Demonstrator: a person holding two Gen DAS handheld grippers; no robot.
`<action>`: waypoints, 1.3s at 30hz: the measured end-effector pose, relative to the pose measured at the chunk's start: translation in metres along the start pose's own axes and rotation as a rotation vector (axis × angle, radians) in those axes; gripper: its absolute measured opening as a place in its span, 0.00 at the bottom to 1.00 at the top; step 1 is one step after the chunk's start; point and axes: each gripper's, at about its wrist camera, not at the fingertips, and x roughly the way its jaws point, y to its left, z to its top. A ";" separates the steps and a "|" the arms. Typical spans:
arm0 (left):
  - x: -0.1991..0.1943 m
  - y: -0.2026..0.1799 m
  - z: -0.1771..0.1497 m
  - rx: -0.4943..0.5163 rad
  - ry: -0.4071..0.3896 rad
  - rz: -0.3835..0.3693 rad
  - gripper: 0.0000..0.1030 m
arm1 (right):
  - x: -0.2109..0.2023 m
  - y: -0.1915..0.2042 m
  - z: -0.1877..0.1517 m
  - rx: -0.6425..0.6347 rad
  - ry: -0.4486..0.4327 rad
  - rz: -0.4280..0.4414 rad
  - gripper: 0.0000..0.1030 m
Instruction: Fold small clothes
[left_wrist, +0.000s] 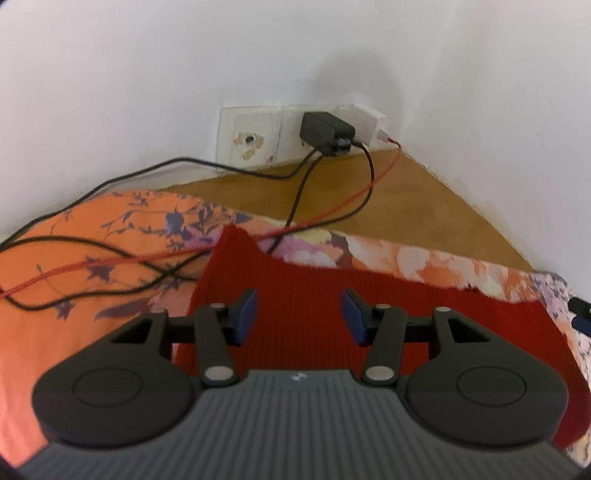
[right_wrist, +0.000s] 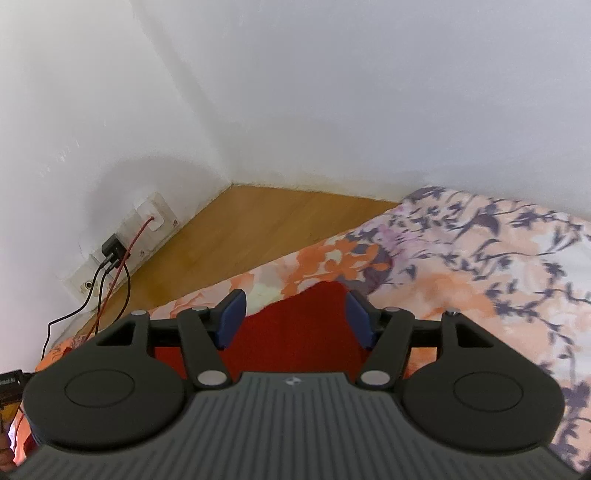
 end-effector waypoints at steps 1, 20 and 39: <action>-0.002 0.000 -0.002 0.000 0.010 0.000 0.50 | -0.005 -0.002 -0.001 0.001 -0.005 -0.003 0.66; -0.040 -0.039 -0.057 0.038 0.147 -0.083 0.50 | -0.041 -0.070 -0.054 0.171 0.173 0.097 0.85; -0.041 -0.063 -0.077 0.054 0.166 -0.020 0.50 | -0.019 -0.055 -0.055 0.129 0.222 0.274 0.42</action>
